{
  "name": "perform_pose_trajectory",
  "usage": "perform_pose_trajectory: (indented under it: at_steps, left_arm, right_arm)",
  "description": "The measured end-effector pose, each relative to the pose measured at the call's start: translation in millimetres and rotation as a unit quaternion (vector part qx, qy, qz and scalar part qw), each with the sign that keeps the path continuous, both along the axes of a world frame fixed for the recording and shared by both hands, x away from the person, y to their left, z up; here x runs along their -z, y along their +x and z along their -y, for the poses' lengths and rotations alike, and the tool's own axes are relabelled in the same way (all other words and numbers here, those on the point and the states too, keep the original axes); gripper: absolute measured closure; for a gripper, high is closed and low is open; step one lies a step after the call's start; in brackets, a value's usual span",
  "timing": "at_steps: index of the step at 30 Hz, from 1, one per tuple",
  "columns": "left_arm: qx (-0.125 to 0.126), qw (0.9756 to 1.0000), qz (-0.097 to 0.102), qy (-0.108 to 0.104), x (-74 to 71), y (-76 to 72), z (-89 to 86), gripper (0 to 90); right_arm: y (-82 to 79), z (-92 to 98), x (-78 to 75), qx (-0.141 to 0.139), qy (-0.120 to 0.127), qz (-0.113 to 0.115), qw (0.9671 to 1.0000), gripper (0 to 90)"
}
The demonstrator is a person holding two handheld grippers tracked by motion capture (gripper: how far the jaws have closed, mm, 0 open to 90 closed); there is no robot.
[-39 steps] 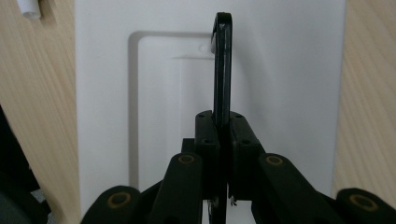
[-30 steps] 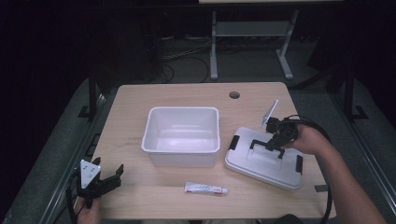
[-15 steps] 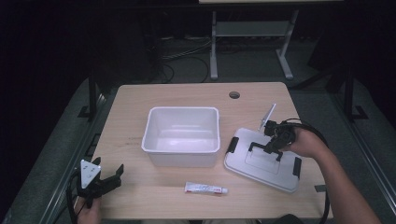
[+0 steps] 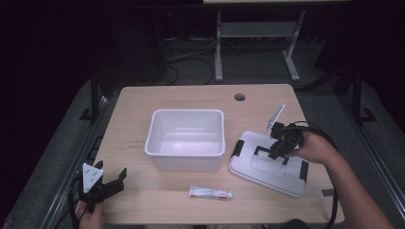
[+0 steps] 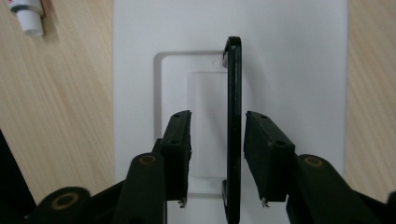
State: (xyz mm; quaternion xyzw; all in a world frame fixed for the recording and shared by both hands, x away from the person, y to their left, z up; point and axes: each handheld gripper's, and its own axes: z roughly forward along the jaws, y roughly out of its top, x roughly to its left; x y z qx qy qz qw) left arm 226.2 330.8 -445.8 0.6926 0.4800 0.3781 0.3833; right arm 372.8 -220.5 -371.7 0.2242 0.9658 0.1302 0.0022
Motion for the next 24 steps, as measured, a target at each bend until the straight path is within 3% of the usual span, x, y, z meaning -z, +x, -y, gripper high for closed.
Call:
perform_pose_trajectory:
  at_steps: [11, 24]
  left_arm:
    - [-0.001, 1.0000, 0.000, 0.000, -0.1, -0.1, -0.5, 15.0]
    - [-0.002, 1.0000, 0.000, 0.000, -0.8, -0.8, -1.4, 15.0]
  right_arm:
    - [-20.8, -12.0, -22.1, -0.014, -0.005, 0.032, 0.9994, 55.2]
    - [-50.1, -39.0, -25.1, -0.062, -0.008, 0.044, 0.9971, 53.3]
